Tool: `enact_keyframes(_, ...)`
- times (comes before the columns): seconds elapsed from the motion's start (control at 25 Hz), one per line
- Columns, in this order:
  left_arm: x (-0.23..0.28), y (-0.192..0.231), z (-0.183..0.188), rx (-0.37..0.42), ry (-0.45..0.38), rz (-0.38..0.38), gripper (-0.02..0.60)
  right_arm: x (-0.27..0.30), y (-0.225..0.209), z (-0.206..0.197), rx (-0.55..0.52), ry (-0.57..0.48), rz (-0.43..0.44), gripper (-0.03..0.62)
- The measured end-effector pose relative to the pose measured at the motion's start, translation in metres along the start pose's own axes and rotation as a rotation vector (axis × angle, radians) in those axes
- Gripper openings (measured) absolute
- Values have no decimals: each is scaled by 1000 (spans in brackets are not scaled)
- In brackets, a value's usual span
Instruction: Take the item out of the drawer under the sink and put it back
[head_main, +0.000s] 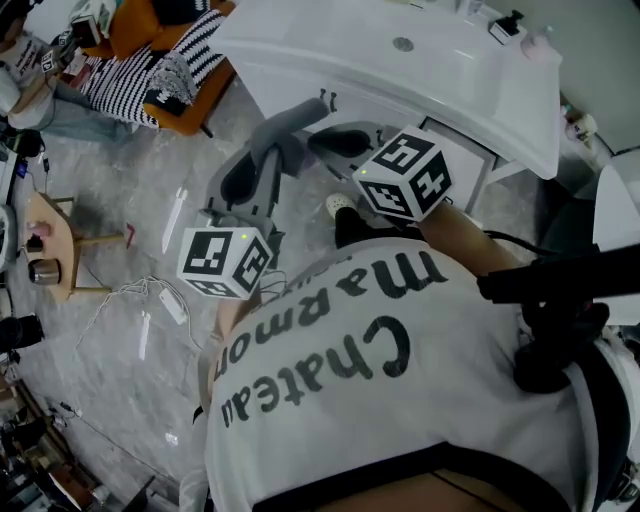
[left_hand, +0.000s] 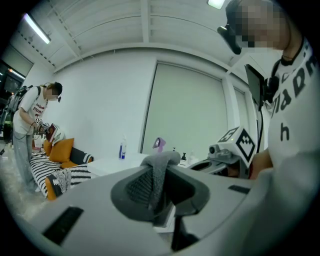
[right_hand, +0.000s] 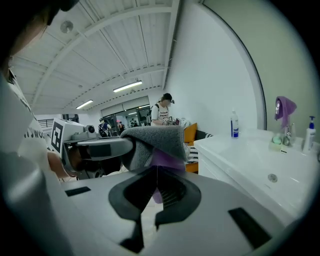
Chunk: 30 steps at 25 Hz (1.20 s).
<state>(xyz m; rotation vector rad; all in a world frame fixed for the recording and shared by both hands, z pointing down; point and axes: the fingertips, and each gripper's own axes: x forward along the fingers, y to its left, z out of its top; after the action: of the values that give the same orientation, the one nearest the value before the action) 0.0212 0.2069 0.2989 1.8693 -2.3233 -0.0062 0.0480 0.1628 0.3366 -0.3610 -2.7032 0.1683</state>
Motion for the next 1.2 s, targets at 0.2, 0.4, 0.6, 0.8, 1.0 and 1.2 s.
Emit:
enact_keyframes(0.2,41,29,6,-4,8,2,58,29,-39,18,-16,11,18,12)
enact_keyframes(0.4,89,65,26,16,2,3,58,53,-100,50,24,-25,-3,12)
enact_keyframes(0.6,134,94,37,15,5,2,58,71,-156,68,66,-33,-25,12)
enact_keyframes(0.8,176,107,35,18,29,-13,58,79,-207,69,112,-40,-53,12)
enact_keyframes(1.0,215,120,29,24,62,-7,58,87,-248,66,164,-59,-59,12)
enact_keyframes(1.2,246,124,16,5,94,-36,58,93,-281,56,234,-82,-61,12)
